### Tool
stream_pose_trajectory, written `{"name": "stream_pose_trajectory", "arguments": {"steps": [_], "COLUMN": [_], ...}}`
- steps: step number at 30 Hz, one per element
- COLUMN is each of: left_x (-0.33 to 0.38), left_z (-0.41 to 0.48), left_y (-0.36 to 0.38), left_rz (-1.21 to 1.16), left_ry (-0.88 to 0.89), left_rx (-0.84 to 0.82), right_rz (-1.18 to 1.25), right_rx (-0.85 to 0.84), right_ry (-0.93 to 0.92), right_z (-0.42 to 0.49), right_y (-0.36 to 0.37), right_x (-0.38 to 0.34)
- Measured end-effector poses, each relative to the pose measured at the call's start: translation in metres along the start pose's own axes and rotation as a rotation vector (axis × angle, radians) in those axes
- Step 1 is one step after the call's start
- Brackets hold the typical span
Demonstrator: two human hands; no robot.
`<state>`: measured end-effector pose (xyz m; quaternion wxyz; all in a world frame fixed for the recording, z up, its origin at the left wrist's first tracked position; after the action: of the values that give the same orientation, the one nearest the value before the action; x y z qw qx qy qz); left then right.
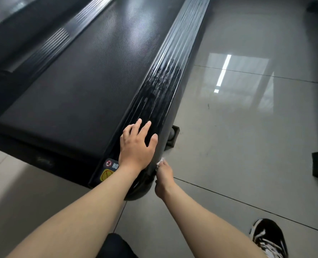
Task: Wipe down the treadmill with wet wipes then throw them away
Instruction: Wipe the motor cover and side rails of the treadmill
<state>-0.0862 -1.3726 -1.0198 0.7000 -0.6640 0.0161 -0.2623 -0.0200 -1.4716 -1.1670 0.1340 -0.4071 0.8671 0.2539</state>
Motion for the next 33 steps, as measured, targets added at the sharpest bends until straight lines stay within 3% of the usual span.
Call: {"name": "stream_pose_trajectory", "arguments": {"steps": [3, 7, 11, 15, 20, 27, 31, 33], "left_x": [0.0, 0.001, 0.001, 0.011, 0.015, -0.008, -0.028, -0.035], "left_z": [0.0, 0.0, 0.0, -0.002, -0.01, -0.051, -0.072, -0.079], "left_y": [-0.001, -0.001, -0.003, -0.003, -0.007, -0.018, -0.018, -0.017], "left_rz": [-0.01, -0.025, -0.039, 0.004, -0.009, -0.014, -0.021, -0.031], "left_ry": [0.0, 0.002, 0.02, 0.08, 0.109, 0.034, -0.081, -0.131], "left_rx": [-0.001, -0.003, 0.014, 0.0, 0.02, 0.044, -0.025, -0.057], "right_rz": [0.019, 0.077, -0.049, -0.195, -0.214, -0.153, -0.663, -0.793], "right_rx": [0.089, 0.013, -0.003, 0.057, 0.049, 0.015, 0.227, 0.262], "right_ry": [-0.05, -0.261, -0.382, -0.319, 0.006, -0.378, -0.563, -0.657], "right_z": [0.004, -0.009, -0.035, -0.028, -0.034, -0.087, -0.088, -0.098], "right_y": [0.001, 0.026, 0.03, 0.01, -0.004, 0.033, 0.035, 0.038], "right_x": [-0.016, -0.069, -0.086, -0.021, 0.042, -0.05, -0.045, -0.029]}}
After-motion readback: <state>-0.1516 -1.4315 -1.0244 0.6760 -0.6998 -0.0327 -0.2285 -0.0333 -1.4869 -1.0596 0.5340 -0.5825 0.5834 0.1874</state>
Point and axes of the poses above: each hand's wrist, its own z-axis towards the middle knuckle, its own y-axis out of the palm, x = y × z, the point moved 10 cm from there along z, towards the middle knuckle, and after that the axes turned 10 degrees about y, right-handed, at the moved point
